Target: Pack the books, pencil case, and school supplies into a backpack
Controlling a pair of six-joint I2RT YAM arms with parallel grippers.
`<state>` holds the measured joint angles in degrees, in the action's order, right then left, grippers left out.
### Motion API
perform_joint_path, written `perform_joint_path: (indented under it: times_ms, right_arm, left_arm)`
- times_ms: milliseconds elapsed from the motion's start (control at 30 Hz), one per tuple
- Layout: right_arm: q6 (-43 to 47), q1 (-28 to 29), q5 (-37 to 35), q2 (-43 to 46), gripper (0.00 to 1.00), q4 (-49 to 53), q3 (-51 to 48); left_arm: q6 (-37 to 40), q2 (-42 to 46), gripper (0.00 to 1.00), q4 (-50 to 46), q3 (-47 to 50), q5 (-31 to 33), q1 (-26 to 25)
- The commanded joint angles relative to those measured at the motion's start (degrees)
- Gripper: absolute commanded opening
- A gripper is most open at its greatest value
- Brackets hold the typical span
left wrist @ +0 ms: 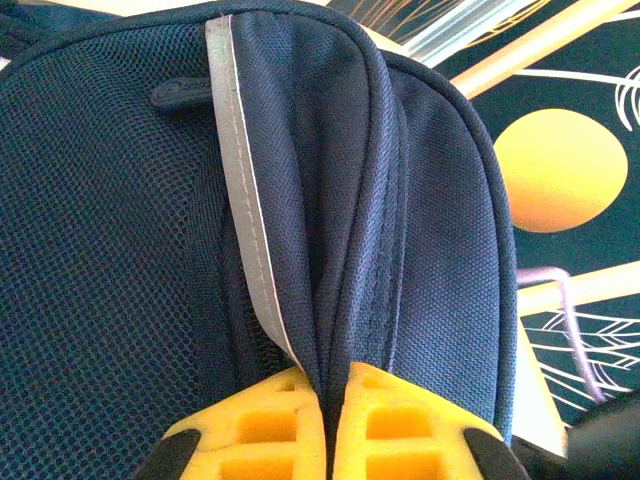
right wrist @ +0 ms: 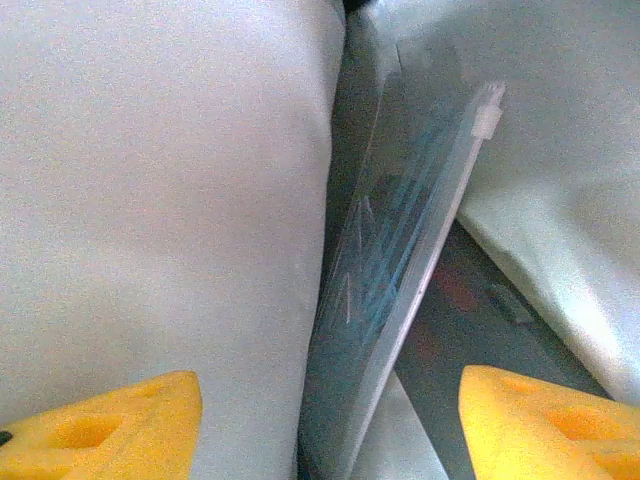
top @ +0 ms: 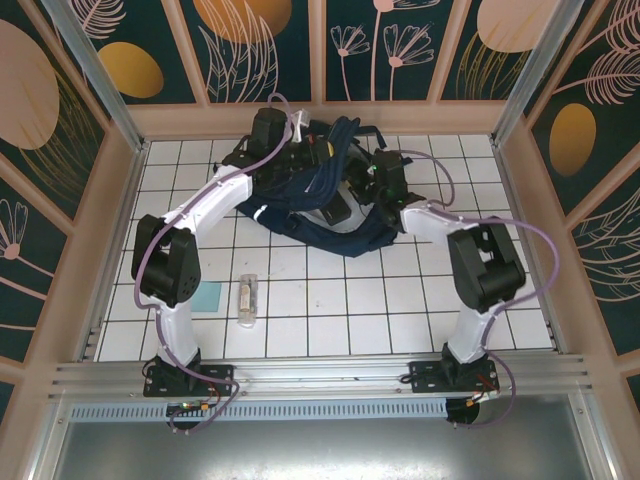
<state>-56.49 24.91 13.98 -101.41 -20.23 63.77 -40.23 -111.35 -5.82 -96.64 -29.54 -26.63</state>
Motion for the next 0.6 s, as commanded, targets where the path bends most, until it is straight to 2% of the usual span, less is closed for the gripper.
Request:
perform_joint_path:
  times_ms: [0, 67, 100, 133, 200, 233, 433, 500, 567]
  right_arm:
    - [8.9, -0.7, -2.1, 7.1, 0.70, 8.7, -3.6]
    - [13.6, -0.7, -5.7, 10.9, 0.72, 14.5, -4.2]
    - [15.4, -0.7, -8.0, 12.7, 0.76, 17.7, -4.3]
    - [16.5, -0.7, -10.4, 14.5, 0.81, 20.3, -4.6]
    - [16.8, -0.8, -13.9, 17.7, 0.99, 23.5, -5.7]
    - [15.8, -1.2, -14.6, 19.4, 0.99, 24.7, -6.5]
    - [17.4, -4.2, -12.7, 28.4, 0.99, 24.9, -12.3]
    - [17.9, -4.0, -13.1, 29.9, 0.99, 26.6, -12.7]
    - [17.0, -2.9, -14.2, 30.3, 0.99, 28.3, -13.0]
  left_arm:
    - [0.0, 0.6, 0.00, 7.8, -3.3, -2.3, -0.8]
    - [-0.5, 0.7, 0.00, 8.6, -1.7, -1.9, -0.9]
    - [-1.1, 0.8, 0.00, 9.5, -0.5, -2.0, -0.9]
    - [-1.9, 0.9, 0.00, 10.5, 0.7, -2.0, -0.9]
    - [-3.4, 0.7, 0.00, 12.4, 2.6, -2.1, -1.0]
    - [-4.0, 0.5, 0.05, 12.8, 3.2, -2.2, -1.0]
    - [-5.2, 3.4, 0.70, 14.4, 8.4, -1.5, -0.8]
    - [-4.7, 5.5, 0.80, 14.0, 10.7, 0.0, -0.6]
    - [-4.2, 7.9, 0.84, 13.5, 13.2, 2.1, 0.1]
